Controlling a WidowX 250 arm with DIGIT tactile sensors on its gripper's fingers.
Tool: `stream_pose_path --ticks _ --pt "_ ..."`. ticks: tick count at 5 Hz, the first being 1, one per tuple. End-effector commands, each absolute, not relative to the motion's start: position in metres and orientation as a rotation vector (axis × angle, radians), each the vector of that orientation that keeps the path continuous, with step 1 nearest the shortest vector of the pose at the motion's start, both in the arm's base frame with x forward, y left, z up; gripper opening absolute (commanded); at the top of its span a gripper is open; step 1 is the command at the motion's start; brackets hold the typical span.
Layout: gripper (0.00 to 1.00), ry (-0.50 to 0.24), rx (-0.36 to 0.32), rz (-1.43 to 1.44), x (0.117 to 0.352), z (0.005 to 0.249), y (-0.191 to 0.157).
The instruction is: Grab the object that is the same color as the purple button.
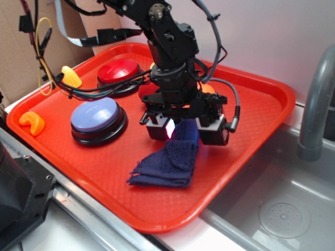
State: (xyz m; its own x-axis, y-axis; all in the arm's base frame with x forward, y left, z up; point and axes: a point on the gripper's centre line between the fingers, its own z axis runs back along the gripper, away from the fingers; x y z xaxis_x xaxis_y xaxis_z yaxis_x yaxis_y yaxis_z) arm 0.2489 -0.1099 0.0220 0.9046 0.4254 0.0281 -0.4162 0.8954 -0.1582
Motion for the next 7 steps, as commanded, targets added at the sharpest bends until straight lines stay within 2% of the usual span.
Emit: stream_pose_path --ticks 1,3,4,6,7 --pt "0.00 -0.128 -0.161 0.432 0.267 0.030 -0.110" --pt "0.00 -0.139 -0.170 0.434 0.263 0.038 -0.109" --pt "0.00 -0.124 -0.176 0.315 0.260 0.048 -0.108" --pt "0.00 -0.118 -0.150 0.159 0.232 0.093 -0.100" --pt "0.00 -0.109 -0.125 0.071 0.227 0.118 -0.082"
